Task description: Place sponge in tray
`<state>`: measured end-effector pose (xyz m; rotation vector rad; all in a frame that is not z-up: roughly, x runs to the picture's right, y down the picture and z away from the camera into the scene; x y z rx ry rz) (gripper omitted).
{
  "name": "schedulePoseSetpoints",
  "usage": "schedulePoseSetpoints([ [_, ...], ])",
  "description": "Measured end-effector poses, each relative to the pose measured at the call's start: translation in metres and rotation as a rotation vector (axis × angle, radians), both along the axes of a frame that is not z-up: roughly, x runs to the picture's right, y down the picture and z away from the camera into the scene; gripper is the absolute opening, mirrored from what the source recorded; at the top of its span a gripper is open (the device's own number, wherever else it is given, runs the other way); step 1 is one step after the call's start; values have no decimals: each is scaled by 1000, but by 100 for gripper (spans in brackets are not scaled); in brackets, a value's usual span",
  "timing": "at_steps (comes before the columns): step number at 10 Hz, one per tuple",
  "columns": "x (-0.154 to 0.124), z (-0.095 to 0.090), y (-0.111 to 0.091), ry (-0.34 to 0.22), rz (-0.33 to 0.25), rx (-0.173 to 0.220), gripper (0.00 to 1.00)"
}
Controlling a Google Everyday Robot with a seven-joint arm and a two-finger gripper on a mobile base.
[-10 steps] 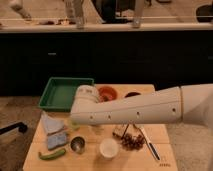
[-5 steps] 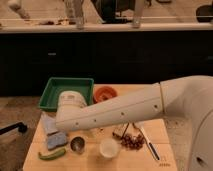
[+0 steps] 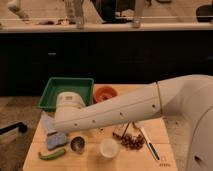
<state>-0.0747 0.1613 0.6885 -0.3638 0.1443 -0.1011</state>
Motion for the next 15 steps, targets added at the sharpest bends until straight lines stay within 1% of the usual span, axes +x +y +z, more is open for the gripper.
schedulePoseSetpoints([
  [2,0,1,1,-4,2,-2,80],
  [4,-13,8,6,-24,-52,-20,80],
  [6,-40,14,12,-44,-125,-40,80],
  [8,-51,13,11,-52,-160,-40,80],
  [9,-63,11,8,-70,-177,-39,80],
  [10,-78,7,7,-103,-190,-43,80],
  [11,-86,4,6,-130,-195,-48,80],
  [12,-94,1,6,-167,-201,-58,80],
  [13,-103,-4,7,-223,-202,-73,80],
  [14,-107,-6,8,-265,-197,-90,80],
  [15,-114,-8,11,-325,-186,-120,80],
])
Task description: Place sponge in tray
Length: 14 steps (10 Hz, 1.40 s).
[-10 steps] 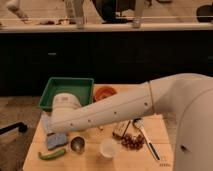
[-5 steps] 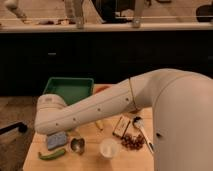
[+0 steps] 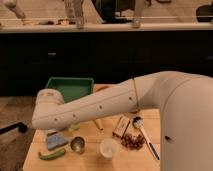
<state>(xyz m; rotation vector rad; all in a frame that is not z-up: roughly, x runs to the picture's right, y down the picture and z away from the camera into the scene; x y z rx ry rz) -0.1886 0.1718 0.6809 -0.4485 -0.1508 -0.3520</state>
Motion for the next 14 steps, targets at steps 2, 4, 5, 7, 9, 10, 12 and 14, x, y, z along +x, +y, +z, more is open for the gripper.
schedulePoseSetpoints([
  [2,-11,6,9,-55,-2,-60,80],
  [4,-26,12,21,-62,-36,-94,80],
  [5,-32,14,27,-62,-57,-109,80],
  [7,-42,15,34,-62,-85,-124,80],
  [9,-47,18,38,-55,-108,-126,80],
  [10,-52,20,41,-53,-120,-123,80],
  [12,-54,26,44,-39,-136,-122,80],
  [14,-61,34,47,-31,-155,-122,80],
])
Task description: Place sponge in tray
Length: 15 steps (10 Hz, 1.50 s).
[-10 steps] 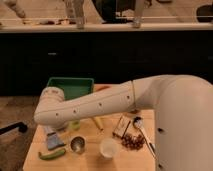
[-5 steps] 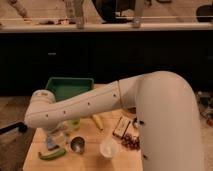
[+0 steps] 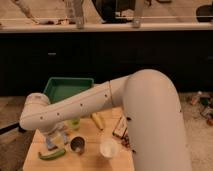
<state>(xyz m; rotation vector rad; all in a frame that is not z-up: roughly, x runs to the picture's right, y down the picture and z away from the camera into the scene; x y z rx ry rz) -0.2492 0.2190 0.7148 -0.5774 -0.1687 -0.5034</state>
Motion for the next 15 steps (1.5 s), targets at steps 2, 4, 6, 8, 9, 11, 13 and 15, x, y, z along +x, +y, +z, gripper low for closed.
schedulePoseSetpoints([
  [2,-5,8,0,6,-12,0,80],
  [4,-10,19,1,17,-24,-9,80],
  [6,-12,29,5,24,-29,-14,80],
  [8,-11,37,9,40,-15,-18,80],
  [9,-13,40,12,38,3,-28,80],
  [11,-10,49,18,37,82,-69,80],
  [13,-8,51,21,40,123,-81,80],
  [15,-9,53,25,44,137,-84,80],
])
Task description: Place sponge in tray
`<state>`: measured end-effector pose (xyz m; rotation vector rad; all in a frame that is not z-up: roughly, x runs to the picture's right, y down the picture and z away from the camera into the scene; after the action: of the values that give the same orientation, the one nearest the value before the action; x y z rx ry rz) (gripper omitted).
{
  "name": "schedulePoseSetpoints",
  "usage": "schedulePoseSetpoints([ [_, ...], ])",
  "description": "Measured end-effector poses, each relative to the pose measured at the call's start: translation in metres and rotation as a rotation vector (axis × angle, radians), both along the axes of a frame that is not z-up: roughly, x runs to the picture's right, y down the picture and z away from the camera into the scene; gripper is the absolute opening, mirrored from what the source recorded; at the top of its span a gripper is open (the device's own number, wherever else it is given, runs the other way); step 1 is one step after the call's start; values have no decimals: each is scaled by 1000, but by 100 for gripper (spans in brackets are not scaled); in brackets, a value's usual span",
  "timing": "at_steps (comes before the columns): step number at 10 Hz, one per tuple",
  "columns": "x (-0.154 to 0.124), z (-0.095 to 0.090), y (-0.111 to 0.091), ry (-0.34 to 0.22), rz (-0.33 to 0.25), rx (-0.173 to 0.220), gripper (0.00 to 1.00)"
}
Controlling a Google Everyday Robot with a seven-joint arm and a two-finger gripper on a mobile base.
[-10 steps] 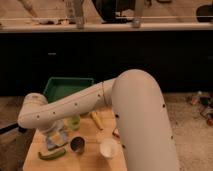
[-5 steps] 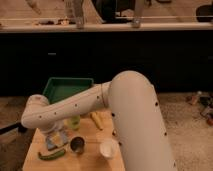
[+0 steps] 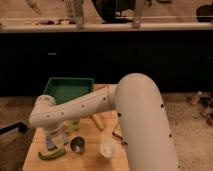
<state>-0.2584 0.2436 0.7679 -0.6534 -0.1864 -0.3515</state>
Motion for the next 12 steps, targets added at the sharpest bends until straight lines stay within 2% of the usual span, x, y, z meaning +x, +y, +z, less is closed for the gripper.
schedulePoseSetpoints([
  [8,-9,13,9,6,-37,1,80],
  [12,-15,15,7,-58,-15,34,80],
])
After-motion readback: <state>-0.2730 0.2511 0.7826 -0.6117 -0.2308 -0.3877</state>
